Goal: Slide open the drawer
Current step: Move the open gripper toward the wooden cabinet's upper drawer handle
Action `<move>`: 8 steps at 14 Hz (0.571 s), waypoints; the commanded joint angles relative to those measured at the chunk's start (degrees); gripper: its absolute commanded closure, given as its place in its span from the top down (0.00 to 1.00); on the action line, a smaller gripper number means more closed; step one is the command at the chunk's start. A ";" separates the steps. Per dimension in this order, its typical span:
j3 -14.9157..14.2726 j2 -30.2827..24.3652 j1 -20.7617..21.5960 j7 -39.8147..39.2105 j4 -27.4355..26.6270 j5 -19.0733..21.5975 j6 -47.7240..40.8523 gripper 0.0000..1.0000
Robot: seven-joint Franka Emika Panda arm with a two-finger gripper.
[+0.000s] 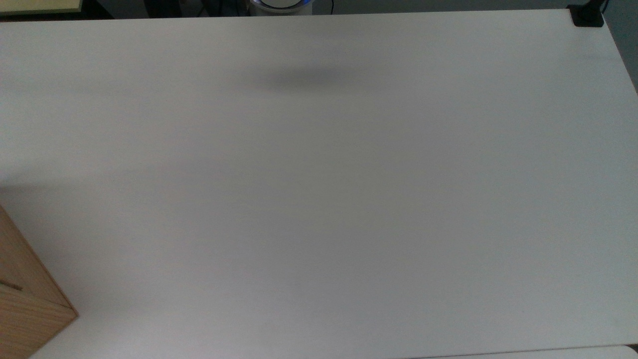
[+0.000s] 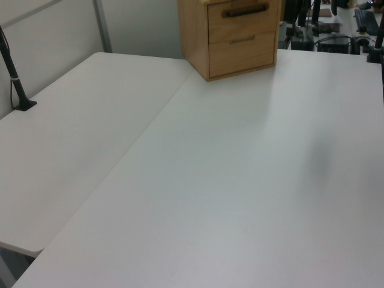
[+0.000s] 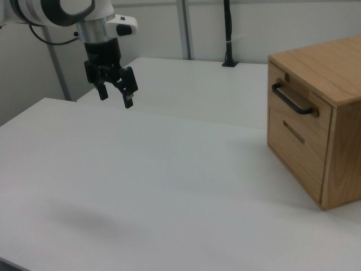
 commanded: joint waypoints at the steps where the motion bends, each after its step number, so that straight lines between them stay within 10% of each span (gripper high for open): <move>1: -0.32 -0.20 -0.10 -0.20 0.81 -0.36 -1.98 1.00; 8: -0.41 -0.12 -0.02 0.24 1.07 0.17 -3.66 1.00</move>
